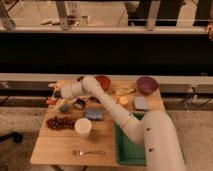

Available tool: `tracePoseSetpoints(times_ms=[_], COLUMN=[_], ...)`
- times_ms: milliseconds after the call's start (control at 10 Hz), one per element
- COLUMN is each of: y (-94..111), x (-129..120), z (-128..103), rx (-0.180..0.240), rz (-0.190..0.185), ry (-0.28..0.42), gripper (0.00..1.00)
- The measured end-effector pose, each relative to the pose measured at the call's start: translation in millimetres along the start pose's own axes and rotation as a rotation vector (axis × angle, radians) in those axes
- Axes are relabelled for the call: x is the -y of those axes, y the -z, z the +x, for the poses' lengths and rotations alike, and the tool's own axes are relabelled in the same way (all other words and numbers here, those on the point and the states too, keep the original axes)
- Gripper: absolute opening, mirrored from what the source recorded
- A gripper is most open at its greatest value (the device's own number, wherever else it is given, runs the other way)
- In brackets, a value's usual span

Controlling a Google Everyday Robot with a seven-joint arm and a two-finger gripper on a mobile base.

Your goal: Place pepper in plastic cup

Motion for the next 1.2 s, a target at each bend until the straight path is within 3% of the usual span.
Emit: tracePoseSetpoints(times_ms=[300, 500, 800, 1000, 1200], y=[22, 33, 44, 45, 47], x=[-2, -10, -18, -21, -23], z=[-30, -37, -35, -36, -36], rx=[-0.035, -0.066, -0.155, -0.249, -0.277], rz=[0.013, 0.009, 0.002, -0.009, -0.011], ry=[0.036, 0.049, 0.058, 0.074, 0.078], gripper=[0.8, 0.8, 0.8, 0.8, 0.8])
